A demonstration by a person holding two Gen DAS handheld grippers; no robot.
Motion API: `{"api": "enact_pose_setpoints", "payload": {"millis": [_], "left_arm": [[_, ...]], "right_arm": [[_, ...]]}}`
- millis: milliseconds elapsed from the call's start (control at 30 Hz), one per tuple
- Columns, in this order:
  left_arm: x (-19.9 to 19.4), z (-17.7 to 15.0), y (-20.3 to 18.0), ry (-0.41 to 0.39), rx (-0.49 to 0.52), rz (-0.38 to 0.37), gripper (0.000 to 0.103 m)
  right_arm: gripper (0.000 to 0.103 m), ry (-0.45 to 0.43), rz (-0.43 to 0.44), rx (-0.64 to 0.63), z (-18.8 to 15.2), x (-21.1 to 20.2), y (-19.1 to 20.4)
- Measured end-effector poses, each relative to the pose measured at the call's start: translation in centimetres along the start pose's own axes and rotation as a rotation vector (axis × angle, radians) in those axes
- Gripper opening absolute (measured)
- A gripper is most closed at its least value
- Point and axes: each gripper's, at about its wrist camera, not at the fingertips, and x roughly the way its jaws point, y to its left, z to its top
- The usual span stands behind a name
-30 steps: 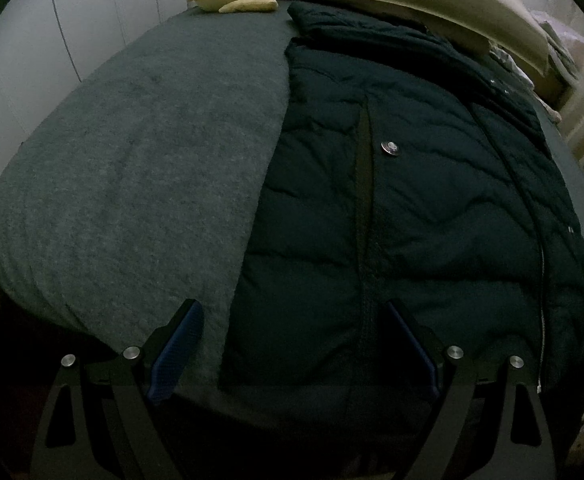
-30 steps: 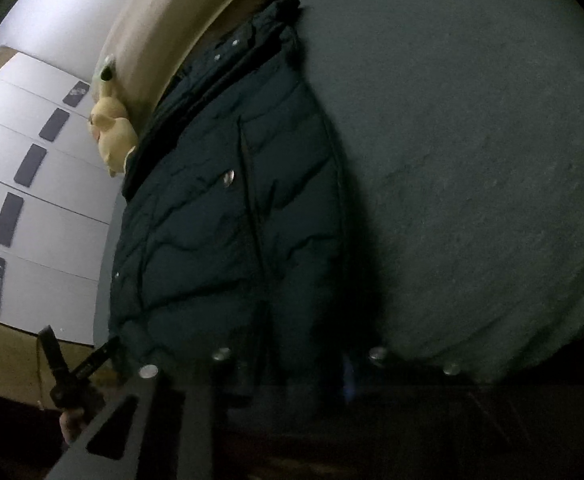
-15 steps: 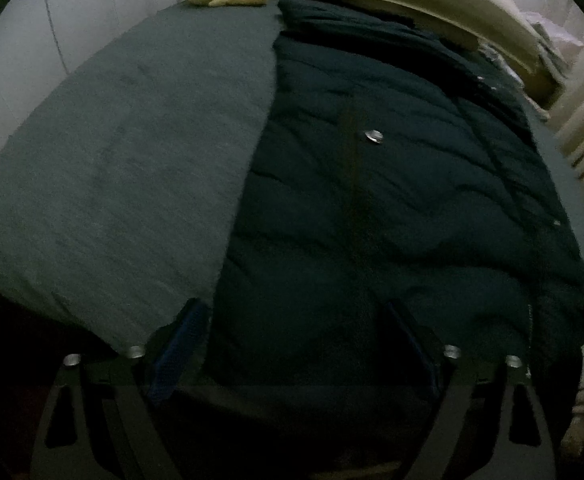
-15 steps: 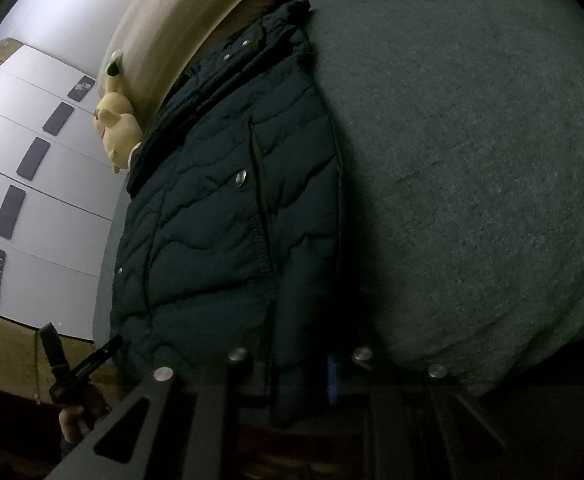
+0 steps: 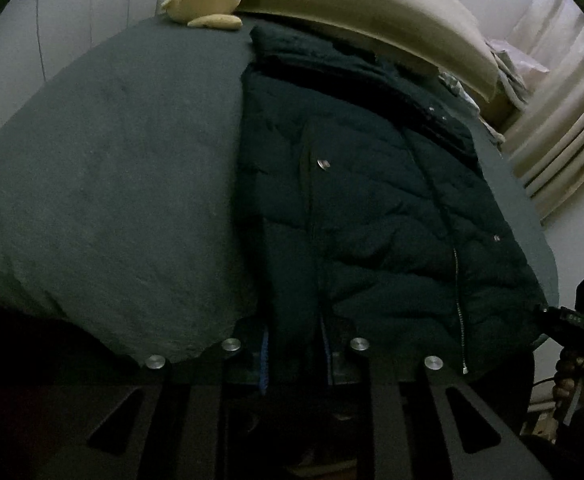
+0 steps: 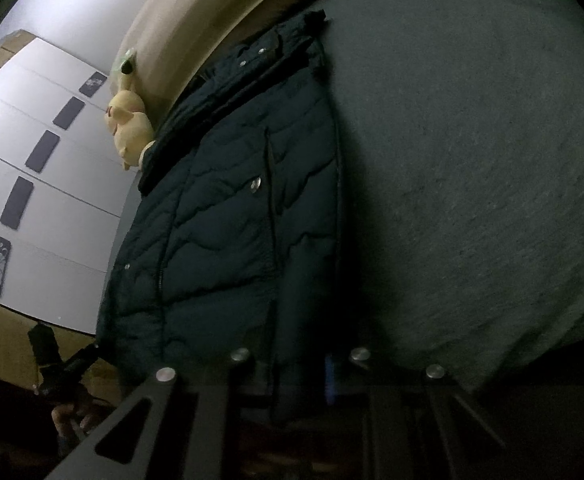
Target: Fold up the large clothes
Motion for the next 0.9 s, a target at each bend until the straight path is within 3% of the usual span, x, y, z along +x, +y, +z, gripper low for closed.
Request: {"api": "enact_pose_setpoints", "payload": {"millis": [100,167,233,333,367,400,467,500,533,567,600,633,667,900], "left_arm": [[1.8,-0.5,1.2,0.058,-0.061,0.021,0.028],[2.0,-0.8,1.8,0.047,-0.089,0.019,0.035],[1.9,-1.0,2.0,0.038,-0.097,0.039,0.058],[1.7,-1.3,1.8,0.026,-0.094,0.039,0.067],[1.9,-1.3,1.7,0.036,-0.086,0.033,0.067],[2.4,-1.5,1.5,0.055,-0.077,0.028,0.067],[3.6,-1.8,1.0,0.089,-0.067,0.037,0.067],[3.9,-1.9,0.9,0.091,-0.064,0.043,0.067],[3.8,-1.9,0.8,0.086,-0.065,0.042,0.059],[3.8,-2.0,0.7,0.084,-0.064,0.035,0.050],[3.6,-2.0,0.7,0.085,-0.057,0.020,0.039],[3.4,-2.1,0.7,0.084,-0.053,0.008,0.030],[3.1,-2.1,0.8,0.080,-0.047,-0.010,0.027],[1.0,-2.6,0.8,0.029,-0.013,-0.019,0.020]], "right_arm": [[0.021,0.020,-0.008,0.025,0.0,0.8,-0.6],[0.021,0.029,0.005,0.050,0.0,1.0,-0.9],[0.023,0.024,0.026,0.075,0.0,0.8,-1.3],[0.031,0.006,0.028,0.105,0.1,0.4,-2.0],[0.038,0.004,0.027,0.110,0.1,0.4,-2.1],[0.054,0.003,0.028,0.115,0.1,0.4,-2.1],[0.070,0.004,0.041,0.123,-0.1,0.7,-2.0],[0.070,0.018,0.049,0.118,-0.2,1.1,-1.8],[0.068,0.033,0.046,0.106,-0.3,1.5,-1.6],[0.058,0.039,0.028,0.089,-0.4,1.6,-1.5],[0.030,0.045,0.014,0.073,-0.5,1.7,-1.4],[0.026,0.057,0.020,0.073,-0.6,1.8,-1.4],[0.021,0.060,0.031,0.077,-0.7,1.8,-1.5],[0.015,0.034,0.027,0.022,-0.9,0.5,-0.1]]}}
